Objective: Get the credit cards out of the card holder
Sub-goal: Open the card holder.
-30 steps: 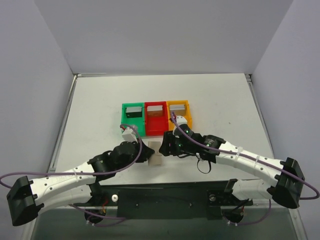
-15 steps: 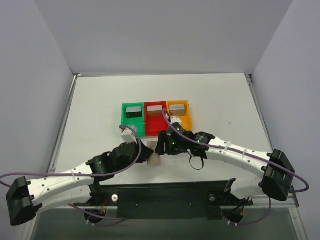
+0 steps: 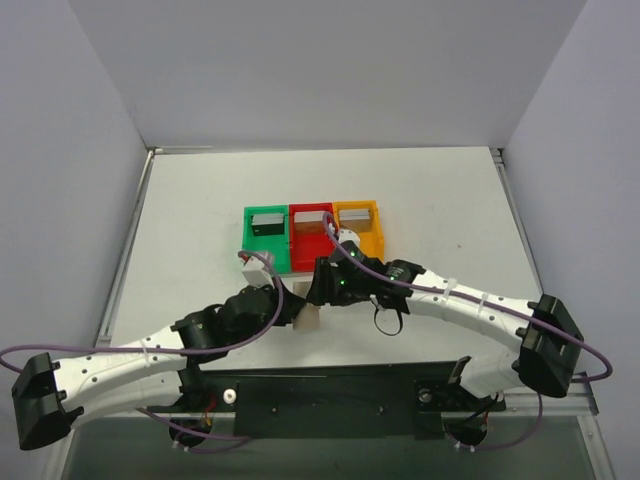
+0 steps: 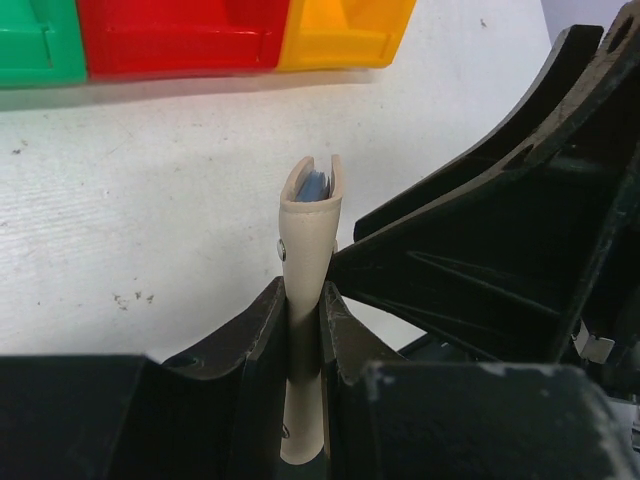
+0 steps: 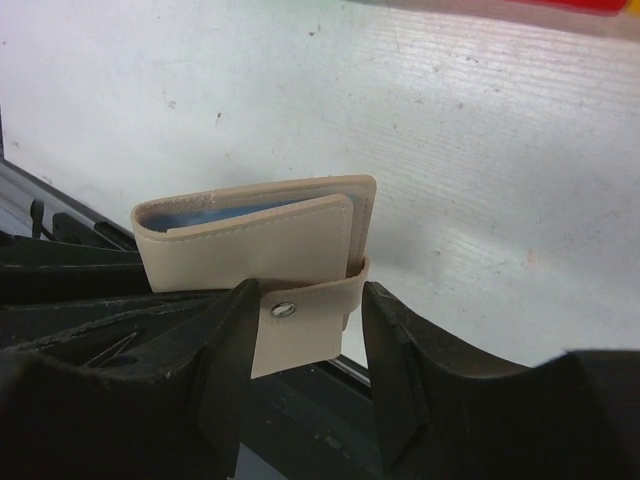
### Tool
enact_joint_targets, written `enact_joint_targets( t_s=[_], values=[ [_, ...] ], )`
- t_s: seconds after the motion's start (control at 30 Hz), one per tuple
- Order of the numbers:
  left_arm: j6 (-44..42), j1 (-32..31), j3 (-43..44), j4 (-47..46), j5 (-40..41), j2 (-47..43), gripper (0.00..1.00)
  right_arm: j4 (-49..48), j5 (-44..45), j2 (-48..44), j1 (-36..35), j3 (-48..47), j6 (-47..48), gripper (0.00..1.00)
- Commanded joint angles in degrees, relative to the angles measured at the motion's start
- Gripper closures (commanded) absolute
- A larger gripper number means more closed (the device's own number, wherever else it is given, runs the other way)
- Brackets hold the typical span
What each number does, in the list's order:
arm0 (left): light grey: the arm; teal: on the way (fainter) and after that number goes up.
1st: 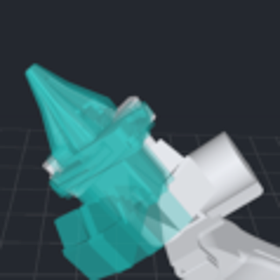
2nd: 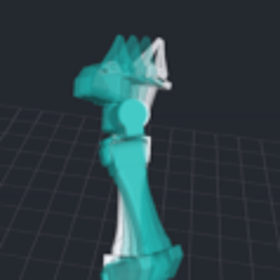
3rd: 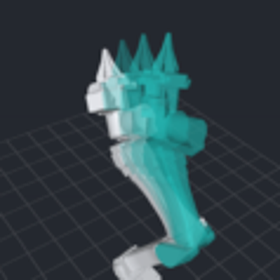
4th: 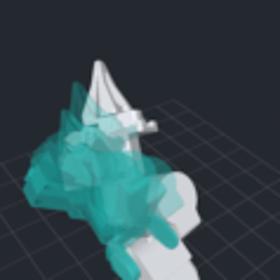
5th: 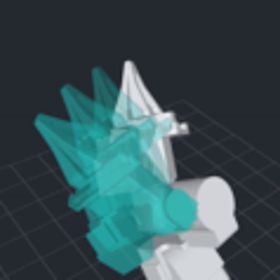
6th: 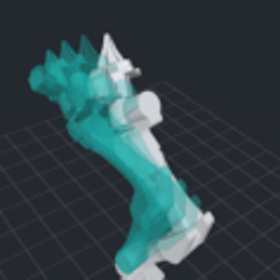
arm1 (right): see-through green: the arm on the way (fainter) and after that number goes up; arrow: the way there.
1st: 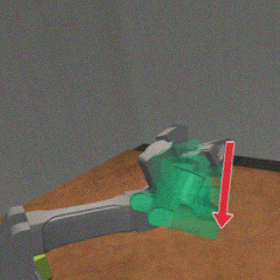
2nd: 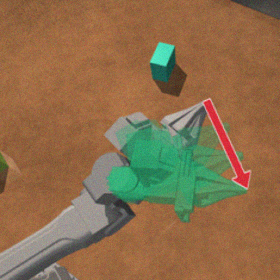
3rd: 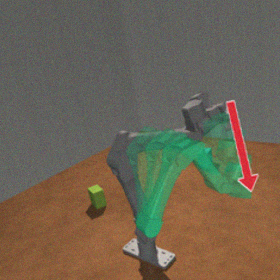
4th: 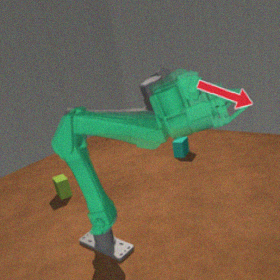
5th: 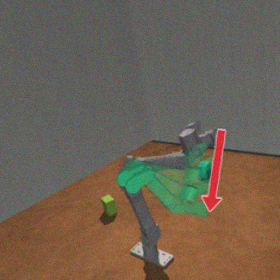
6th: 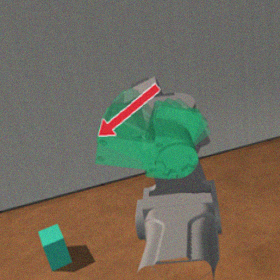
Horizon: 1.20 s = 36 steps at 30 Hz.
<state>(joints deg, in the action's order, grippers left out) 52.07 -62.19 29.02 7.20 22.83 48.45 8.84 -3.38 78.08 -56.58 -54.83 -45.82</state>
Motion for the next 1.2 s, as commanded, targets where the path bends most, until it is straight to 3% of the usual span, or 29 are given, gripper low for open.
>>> enact_joint_targets(
  t_s=[0.0, 0.53, 0.77, 1.17],
  values=[
    [-0.5, -0.6, 2.7, -2.9, 1.4, -1.9, 1.0, 0.6, -1.1, 1.5, 0.2, -1.5, -1.1, 0.61],
    [-1.0, -0.6, 2.5, -1.3, 4.0, -3.5, 1.0, 1.1, -1.8, 1.6, 0.4, -0.3, -1.8, 0.83],
    [-1.0, -0.6, 2.4, -0.4, 4.7, -4.2, 1.0, 1.3, -1.6, 1.0, 0.4, 0.7, -2.0, 0.99],
    [-1.1, -0.6, 2.7, 1.1, 5.7, -3.5, 1.0, 2.1, -0.8, -1.1, 0.5, 2.0, -1.8, 1.0]
  ],
)
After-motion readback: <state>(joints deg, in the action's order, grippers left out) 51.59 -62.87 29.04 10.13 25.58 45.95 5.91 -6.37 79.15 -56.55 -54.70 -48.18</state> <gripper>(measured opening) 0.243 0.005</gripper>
